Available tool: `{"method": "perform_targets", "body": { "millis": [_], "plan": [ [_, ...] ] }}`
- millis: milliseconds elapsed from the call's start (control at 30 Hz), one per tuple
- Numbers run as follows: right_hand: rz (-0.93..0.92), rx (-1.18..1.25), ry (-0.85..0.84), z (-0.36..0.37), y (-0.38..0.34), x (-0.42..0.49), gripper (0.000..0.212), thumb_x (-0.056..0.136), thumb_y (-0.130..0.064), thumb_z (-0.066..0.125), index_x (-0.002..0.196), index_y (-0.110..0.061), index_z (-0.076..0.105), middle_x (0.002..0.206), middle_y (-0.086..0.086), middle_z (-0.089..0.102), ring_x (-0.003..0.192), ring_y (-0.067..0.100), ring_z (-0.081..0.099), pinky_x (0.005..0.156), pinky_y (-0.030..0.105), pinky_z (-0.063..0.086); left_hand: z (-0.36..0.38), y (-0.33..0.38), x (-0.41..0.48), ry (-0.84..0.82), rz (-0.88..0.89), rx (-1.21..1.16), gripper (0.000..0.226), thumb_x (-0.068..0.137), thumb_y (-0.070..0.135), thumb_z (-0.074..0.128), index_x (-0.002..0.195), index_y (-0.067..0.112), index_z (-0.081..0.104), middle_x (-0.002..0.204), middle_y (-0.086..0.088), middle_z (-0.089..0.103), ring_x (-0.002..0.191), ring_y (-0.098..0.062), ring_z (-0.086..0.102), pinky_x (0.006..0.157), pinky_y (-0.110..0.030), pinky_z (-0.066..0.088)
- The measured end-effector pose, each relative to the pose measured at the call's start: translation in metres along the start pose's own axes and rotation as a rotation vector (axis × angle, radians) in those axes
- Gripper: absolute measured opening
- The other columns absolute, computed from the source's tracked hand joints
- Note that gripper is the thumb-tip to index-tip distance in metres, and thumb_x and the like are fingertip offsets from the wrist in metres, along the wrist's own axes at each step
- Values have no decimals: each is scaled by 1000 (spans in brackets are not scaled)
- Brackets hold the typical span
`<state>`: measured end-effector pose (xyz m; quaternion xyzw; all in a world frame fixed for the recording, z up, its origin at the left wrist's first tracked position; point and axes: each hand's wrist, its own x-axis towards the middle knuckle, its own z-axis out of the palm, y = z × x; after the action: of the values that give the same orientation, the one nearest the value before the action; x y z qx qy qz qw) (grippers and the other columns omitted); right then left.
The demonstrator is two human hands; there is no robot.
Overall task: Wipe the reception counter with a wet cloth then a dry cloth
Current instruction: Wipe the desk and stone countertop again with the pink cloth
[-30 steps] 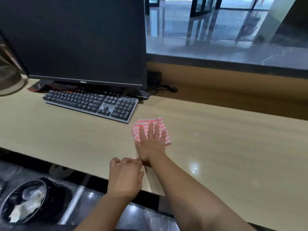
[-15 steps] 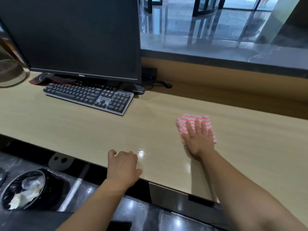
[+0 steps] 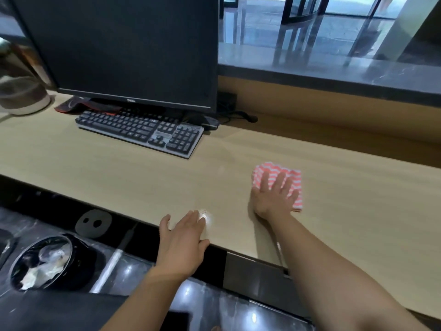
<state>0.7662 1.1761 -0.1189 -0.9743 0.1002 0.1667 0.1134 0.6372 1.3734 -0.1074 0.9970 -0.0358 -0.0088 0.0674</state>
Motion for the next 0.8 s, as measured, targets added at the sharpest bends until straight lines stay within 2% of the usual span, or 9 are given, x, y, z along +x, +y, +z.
{"method": "perform_targets", "body": {
  "millis": [67,133,267,367,400,500,600,667,800],
  "plan": [
    [-122,-19,-14,18,-40,-17,60,103,-47,12,152,-31,-18,156,10,-32,144,33,-28,115,54,-17,6,-11,-9,48,-12,23,42,59,28,87,98,23,71,113,-1,70,110,-18,65,96,-53,34],
    [-259,-54,-52,34,-75,-38,61,102,-47,12,152,-30,-19,154,9,-34,142,33,-31,113,54,-21,10,-19,-16,60,-28,48,45,52,25,88,94,25,72,107,2,72,107,-20,66,88,-50,39],
    [-485,-142,-152,54,-111,-71,60,103,-48,15,152,-35,-17,154,5,-36,141,29,-35,108,51,-27,4,-26,-22,53,-73,17,20,70,16,70,87,26,72,116,6,67,117,-21,59,89,-40,29],
    [-536,-167,-163,53,-100,-77,60,103,-49,18,152,-37,-15,155,2,-35,142,24,-34,113,48,-24,2,-21,-24,7,-89,46,24,81,18,61,101,27,71,128,12,61,124,-17,51,93,-37,20],
    [-539,-164,-153,51,-91,-77,60,103,-49,18,152,-38,-14,156,1,-33,142,23,-33,114,47,-22,1,-18,-24,-4,-84,56,27,81,19,63,105,27,70,127,11,62,123,-17,53,92,-37,18],
    [-485,-136,-107,44,-54,-76,60,102,-50,18,153,-37,-12,158,1,-29,144,23,-29,115,46,-19,-3,3,-23,10,-54,63,17,79,18,64,95,24,67,108,7,67,112,-18,60,90,-36,16],
    [-370,-99,-55,32,-6,-73,60,102,-52,16,152,-38,-12,158,0,-27,146,24,-25,115,46,-18,-4,24,-21,-36,-69,92,13,90,23,47,99,27,55,110,10,55,120,-13,49,100,-39,13],
    [-287,-76,-23,22,29,-70,60,101,-52,16,152,-38,-13,159,0,-27,146,25,-24,115,46,-17,-5,32,-21,-76,-102,137,14,90,23,45,102,26,53,109,10,51,120,-11,47,105,-40,15],
    [-113,-49,23,7,95,-65,59,102,-51,12,153,-36,-13,159,2,-25,147,26,-22,118,46,-12,-8,35,-22,-129,-121,143,20,87,22,48,106,25,52,109,10,49,117,-10,48,103,-39,18]
  ]
}}
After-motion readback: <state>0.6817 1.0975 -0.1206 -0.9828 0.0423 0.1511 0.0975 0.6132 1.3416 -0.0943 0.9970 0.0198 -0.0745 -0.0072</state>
